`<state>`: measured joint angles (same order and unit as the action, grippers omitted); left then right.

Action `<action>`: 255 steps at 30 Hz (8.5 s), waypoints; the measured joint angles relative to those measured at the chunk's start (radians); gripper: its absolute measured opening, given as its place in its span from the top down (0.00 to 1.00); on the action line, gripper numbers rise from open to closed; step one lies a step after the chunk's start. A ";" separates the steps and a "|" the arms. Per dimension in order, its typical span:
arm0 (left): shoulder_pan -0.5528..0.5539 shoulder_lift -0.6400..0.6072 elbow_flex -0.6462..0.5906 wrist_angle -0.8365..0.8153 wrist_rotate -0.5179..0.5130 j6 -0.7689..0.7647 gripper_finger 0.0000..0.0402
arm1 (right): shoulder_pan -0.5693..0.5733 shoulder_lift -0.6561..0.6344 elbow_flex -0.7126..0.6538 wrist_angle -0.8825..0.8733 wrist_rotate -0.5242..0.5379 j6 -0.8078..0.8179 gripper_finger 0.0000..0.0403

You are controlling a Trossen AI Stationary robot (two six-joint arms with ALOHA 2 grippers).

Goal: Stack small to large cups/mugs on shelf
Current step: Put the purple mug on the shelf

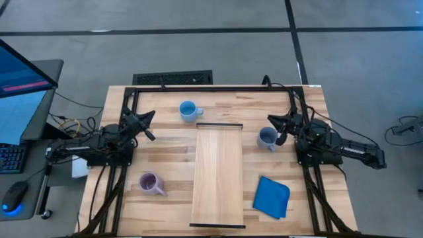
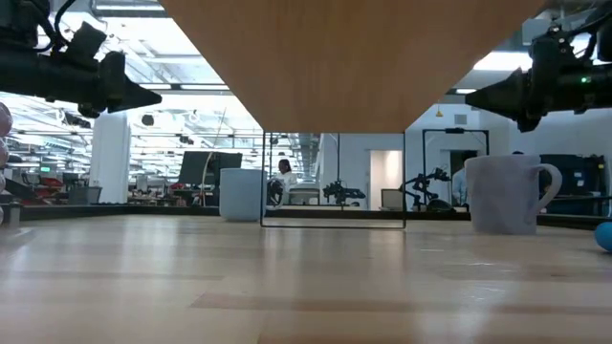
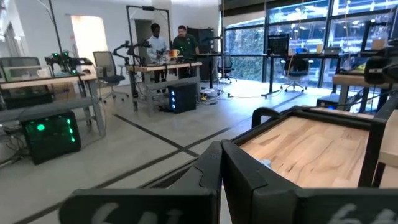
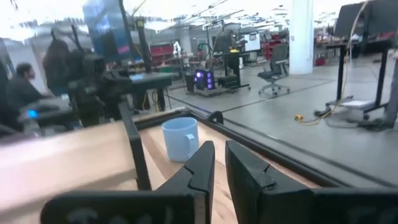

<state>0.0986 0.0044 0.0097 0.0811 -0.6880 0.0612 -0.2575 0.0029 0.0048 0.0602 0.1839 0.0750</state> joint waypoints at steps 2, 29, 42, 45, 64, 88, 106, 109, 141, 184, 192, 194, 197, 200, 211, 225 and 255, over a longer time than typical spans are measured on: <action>0.000 0.000 0.000 0.000 0.000 0.005 1.00 | 0.000 0.000 0.003 0.009 0.000 0.034 0.84; 0.000 0.000 0.000 0.000 0.000 -0.021 1.00 | 0.000 0.000 0.022 0.207 0.000 0.022 0.84; 0.000 0.000 0.000 0.000 0.000 -0.021 1.00 | 0.000 0.000 0.023 0.206 0.000 0.022 0.84; 0.000 0.000 0.000 0.000 0.000 -0.021 1.00 | 0.000 0.000 0.024 0.207 0.000 0.022 0.84; 0.000 0.000 0.000 0.000 0.000 -0.021 1.00 | 0.002 0.000 0.024 0.212 0.000 0.030 0.79; 0.000 0.000 0.000 0.000 -0.008 -0.021 1.00 | -0.025 0.000 0.035 0.402 0.105 0.011 0.51; 0.000 0.000 0.000 0.000 -0.008 -0.021 1.00 | 0.007 0.118 0.325 0.171 0.079 -0.085 0.54; 0.000 0.000 0.000 0.000 -0.008 -0.021 1.00 | 0.016 0.209 0.415 0.118 0.079 -0.142 0.54; 0.000 0.000 0.000 0.030 -0.008 -0.021 1.00 | 0.014 0.762 0.915 -0.406 0.079 -0.142 0.56; 0.000 0.000 0.000 0.011 -0.001 -0.061 1.00 | -0.047 0.604 0.671 -0.208 0.079 -0.058 0.58; 0.000 0.000 0.046 -0.004 0.168 -0.113 1.00 | -0.047 0.604 0.671 -0.208 0.079 -0.075 0.58; 0.000 0.002 0.067 -0.008 0.230 -0.110 1.00 | -0.047 0.605 0.671 -0.208 0.079 -0.075 0.58; 0.000 0.004 0.108 -0.030 0.287 -0.110 1.00 | -0.047 0.605 0.671 -0.208 0.079 -0.075 0.58; 0.000 0.020 0.154 -0.063 0.352 -0.109 1.00 | -0.047 0.605 0.671 -0.208 0.079 -0.075 0.58; 0.000 0.089 0.292 -0.135 0.447 -0.277 1.00 | -0.047 0.605 0.671 -0.209 0.079 -0.075 0.59; 0.000 0.089 0.318 -0.145 0.414 -0.257 0.93 | -0.047 0.606 0.671 -0.212 0.079 -0.075 0.60; 0.000 0.588 0.802 -0.867 0.853 -0.407 0.68 | -0.112 0.606 0.671 -0.228 0.083 -0.083 0.63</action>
<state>0.0982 0.5928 0.8121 -0.7859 0.1652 -0.3453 -0.3695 0.6086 0.6758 -0.1677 0.2665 -0.0082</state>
